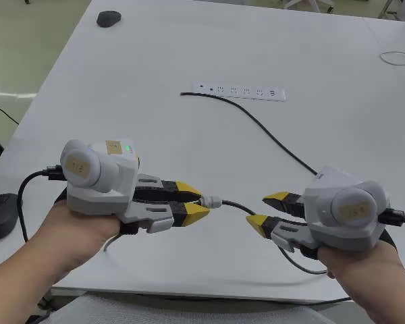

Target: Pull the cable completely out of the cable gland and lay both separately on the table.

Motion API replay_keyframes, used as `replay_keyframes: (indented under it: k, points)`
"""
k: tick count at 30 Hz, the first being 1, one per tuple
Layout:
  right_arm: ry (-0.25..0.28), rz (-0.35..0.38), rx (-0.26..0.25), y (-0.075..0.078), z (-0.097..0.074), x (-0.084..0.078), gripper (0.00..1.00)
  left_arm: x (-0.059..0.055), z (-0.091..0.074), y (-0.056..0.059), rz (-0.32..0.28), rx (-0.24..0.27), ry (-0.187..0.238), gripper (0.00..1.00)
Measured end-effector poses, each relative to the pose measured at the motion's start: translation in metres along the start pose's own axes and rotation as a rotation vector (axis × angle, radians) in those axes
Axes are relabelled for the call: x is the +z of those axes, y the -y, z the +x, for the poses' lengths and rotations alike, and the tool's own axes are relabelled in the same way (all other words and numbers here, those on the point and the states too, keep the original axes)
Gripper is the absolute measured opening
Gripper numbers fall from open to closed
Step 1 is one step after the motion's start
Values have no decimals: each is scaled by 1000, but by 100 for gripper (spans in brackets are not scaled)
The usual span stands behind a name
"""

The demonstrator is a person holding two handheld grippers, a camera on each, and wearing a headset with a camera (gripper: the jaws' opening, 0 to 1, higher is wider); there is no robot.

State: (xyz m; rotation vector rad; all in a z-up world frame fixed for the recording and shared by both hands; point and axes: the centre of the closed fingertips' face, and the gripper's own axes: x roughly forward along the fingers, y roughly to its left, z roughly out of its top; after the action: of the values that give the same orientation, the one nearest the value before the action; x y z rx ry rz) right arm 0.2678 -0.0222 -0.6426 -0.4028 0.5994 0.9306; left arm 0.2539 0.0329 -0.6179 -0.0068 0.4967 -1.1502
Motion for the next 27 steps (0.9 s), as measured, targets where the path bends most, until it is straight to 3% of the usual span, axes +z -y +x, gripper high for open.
replay_keyframes:
  k: [5, 12, 16, 27]
  points:
    - [0, -183, 42, -19, 13, 16, 18, -1, 0, 1, -2, -4, -4, 15]
    - [12, -256, 72, -32, 21, 25, 9, -2, -1, 2, 0, -10, -7, 15]
    - [14, -285, 67, -32, 22, 25, 2, -3, -1, 1, -6, -12, -9, 15]
    - [22, -210, 71, -27, 21, 23, 0, 0, 0, 0, -6, -15, 1, 15]
